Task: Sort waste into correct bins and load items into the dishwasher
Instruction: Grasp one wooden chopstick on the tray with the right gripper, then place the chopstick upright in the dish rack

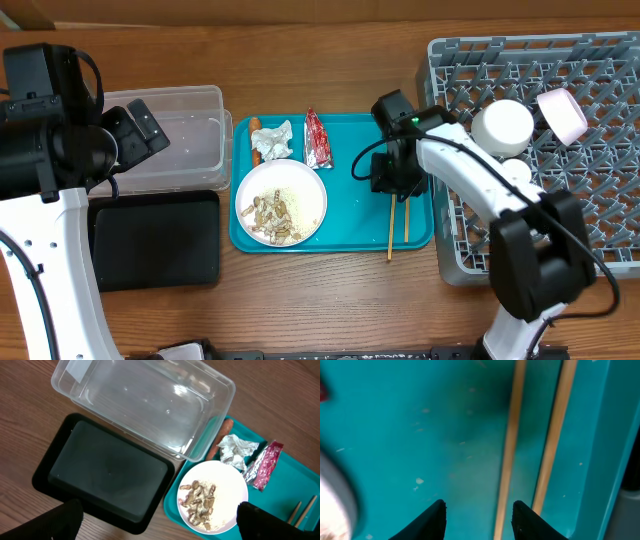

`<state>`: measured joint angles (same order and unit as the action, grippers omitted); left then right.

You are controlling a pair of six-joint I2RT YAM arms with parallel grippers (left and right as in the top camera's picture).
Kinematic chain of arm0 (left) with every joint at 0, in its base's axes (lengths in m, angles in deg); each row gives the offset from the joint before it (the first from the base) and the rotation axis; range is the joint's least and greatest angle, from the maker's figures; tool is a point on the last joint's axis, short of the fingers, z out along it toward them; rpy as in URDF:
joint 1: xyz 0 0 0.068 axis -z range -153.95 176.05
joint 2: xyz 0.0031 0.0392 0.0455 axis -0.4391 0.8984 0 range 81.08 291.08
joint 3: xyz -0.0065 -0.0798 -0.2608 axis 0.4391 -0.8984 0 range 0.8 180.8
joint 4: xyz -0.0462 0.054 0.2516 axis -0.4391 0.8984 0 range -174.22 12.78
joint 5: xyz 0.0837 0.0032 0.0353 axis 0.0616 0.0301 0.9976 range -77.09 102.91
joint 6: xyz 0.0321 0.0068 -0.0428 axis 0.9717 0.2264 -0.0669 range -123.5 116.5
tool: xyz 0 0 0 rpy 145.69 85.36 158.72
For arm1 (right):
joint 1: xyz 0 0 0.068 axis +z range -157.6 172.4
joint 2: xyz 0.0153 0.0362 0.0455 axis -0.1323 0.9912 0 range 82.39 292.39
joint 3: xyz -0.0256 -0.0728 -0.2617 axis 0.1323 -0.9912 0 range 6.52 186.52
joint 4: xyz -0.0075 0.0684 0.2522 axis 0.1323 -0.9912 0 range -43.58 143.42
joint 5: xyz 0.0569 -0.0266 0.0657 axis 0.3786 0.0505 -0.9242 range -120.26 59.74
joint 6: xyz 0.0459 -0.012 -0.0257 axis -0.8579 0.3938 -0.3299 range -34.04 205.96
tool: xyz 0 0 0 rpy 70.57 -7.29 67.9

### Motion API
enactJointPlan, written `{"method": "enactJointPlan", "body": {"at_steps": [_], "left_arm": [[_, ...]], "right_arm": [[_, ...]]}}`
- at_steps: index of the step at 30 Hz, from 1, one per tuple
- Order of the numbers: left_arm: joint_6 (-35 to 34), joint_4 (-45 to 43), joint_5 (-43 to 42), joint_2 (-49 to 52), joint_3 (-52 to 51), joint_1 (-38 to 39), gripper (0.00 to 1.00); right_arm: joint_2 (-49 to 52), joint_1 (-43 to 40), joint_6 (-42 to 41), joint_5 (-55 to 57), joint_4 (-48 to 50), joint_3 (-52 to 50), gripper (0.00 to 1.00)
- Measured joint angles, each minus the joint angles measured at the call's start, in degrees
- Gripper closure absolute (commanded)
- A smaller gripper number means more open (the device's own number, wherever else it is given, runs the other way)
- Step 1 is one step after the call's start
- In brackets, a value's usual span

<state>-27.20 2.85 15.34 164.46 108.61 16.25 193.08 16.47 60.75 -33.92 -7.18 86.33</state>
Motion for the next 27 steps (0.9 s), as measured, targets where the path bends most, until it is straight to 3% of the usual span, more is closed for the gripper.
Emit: {"method": "enactJointPlan", "body": {"at_steps": [2,4,8,17,27], "left_arm": [[0.0,0.0,0.0,0.0,0.0,0.0,0.0],[0.0,0.0,0.0,0.0,0.0,0.0,0.0],[0.0,0.0,0.0,0.0,0.0,0.0,0.0],[0.0,0.0,0.0,0.0,0.0,0.0,0.0],[0.0,0.0,0.0,0.0,0.0,0.0,0.0]], "right_arm": [[1.7,-0.1,-0.7,0.7,0.0,0.0,0.64],[3.4,-0.1,-1.0,0.8,-0.2,0.0,0.79],[5.6,-0.1,-1.6,0.7,-0.5,-0.1,0.91],[4.9,-0.1,-1.7,1.0,-4.8,1.8,0.96],[-12.0,-4.3,4.0,8.7,-4.3,11.5,0.96]]}}
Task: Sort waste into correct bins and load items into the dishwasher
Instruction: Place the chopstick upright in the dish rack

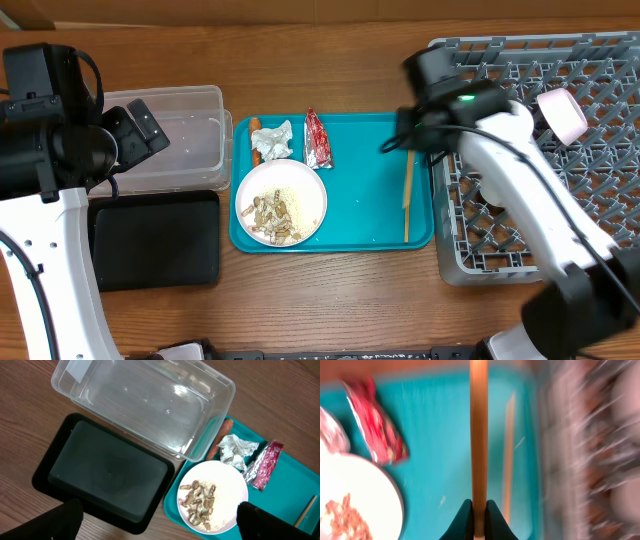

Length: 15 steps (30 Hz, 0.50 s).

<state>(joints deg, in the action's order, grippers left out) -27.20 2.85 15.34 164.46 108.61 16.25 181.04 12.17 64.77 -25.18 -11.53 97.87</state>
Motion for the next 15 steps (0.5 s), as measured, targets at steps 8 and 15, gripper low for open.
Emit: {"method": "enactJointPlan", "body": {"at_steps": [8,15], "left_arm": [[0.0,0.0,0.0,0.0,0.0,0.0,0.0],[0.0,0.0,0.0,0.0,0.0,0.0,0.0]], "right_arm": [[0.0,-10.6,10.3,9.2,4.4,0.5,0.96],[5.6,-11.9,14.7,9.9,3.0,-0.5,0.72]]}}
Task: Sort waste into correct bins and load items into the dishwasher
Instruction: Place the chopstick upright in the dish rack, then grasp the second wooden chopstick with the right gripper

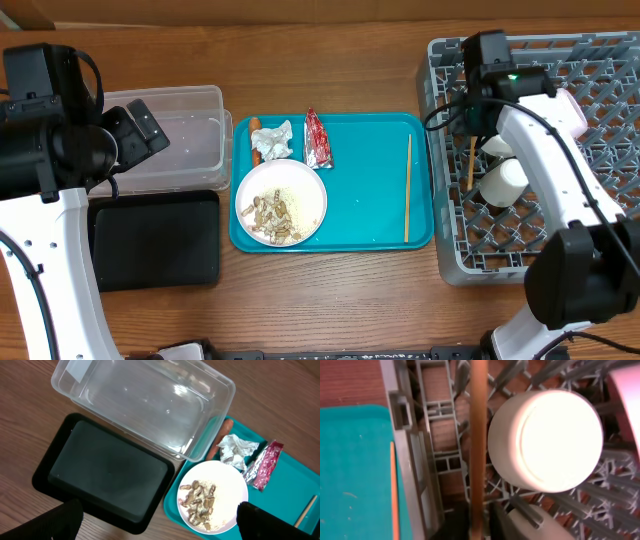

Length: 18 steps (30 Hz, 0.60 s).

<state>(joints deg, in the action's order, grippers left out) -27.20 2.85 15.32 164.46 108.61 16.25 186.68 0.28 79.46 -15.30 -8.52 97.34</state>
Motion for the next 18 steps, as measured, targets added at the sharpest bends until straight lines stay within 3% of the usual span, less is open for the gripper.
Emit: {"method": "enactJointPlan", "body": {"at_steps": [3,6,18], "left_arm": [[0.0,0.0,0.0,0.0,0.0,0.0,0.0],[0.0,0.0,0.0,0.0,0.0,0.0,0.0],[0.0,0.0,0.0,0.0,0.0,0.0,0.0]], "right_arm": [[-0.3,1.5,0.4,0.2,-1.3,0.0,0.61],[-1.8,4.6,0.4,0.3,-1.8,0.0,0.56],[-5.1,14.0,-9.6,-7.5,-2.1,-2.6,0.6]]}}
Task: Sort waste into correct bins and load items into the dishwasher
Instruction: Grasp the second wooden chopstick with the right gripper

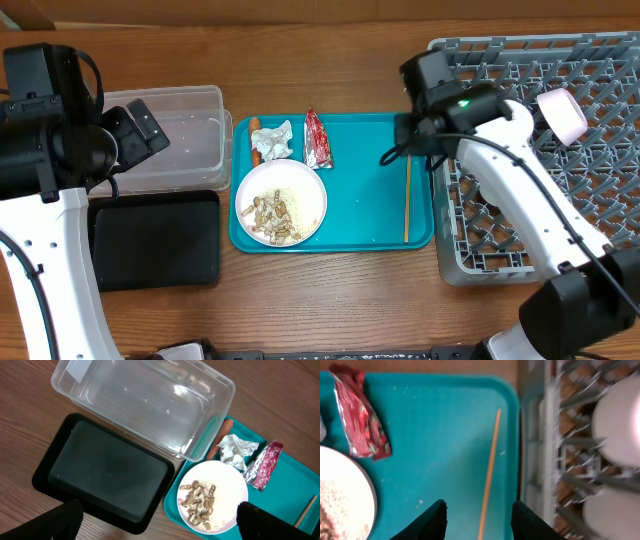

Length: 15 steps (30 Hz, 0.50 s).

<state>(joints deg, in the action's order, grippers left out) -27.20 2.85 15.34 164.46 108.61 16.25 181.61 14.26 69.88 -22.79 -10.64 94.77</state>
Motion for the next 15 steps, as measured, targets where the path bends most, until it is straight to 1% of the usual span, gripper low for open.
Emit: {"method": "enactJointPlan", "body": {"at_steps": [2,8,10,15], "left_arm": [[0.0,0.0,0.0,0.0,0.0,0.0,0.0],[0.0,0.0,0.0,0.0,0.0,0.0,0.0],[0.0,0.0,0.0,0.0,0.0,0.0,0.0],[0.0,0.0,0.0,0.0,0.0,0.0,0.0]], "right_arm": [[1.5,0.5,-1.4,-0.4,0.6,-2.2,0.64],[8.9,1.7,-6.4,0.0,1.8,-9.2,0.62],[9.8,1.7,-7.5,0.3,3.6,-10.7,0.6],[11.0,1.7,-8.7,0.4,5.6,-12.0,0.6]]}}
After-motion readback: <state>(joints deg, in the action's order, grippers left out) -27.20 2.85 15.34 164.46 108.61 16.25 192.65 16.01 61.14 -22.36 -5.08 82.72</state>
